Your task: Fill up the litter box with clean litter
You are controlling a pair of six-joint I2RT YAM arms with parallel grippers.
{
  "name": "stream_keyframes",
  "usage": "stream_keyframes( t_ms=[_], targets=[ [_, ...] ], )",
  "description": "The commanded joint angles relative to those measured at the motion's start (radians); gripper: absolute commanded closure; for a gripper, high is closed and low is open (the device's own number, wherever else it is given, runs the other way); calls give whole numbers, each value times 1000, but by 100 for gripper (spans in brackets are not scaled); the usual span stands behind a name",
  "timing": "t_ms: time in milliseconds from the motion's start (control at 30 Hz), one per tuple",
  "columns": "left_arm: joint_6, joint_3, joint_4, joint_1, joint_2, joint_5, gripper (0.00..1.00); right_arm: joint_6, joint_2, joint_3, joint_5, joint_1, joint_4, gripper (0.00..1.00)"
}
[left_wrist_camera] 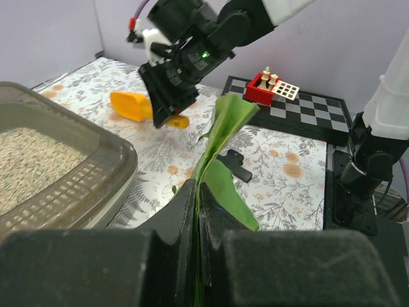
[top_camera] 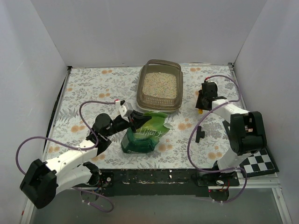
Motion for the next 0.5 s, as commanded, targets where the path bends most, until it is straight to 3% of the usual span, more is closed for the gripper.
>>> stream_keyframes(
  t_ms=[0, 200, 367, 467],
  targets=[
    [-45, 110, 249, 12, 103, 115, 100, 52, 77, 71, -64, 0, -23, 81],
    [-91, 120, 352, 15, 181, 130, 100, 45, 117, 88, -86, 0, -69, 55],
    [-85, 75, 354, 24, 149, 127, 100, 7, 44, 89, -100, 0, -86, 34],
    [-81, 28, 361, 35, 97, 103, 100, -29, -14, 128, -108, 0, -154, 29]
  ],
)
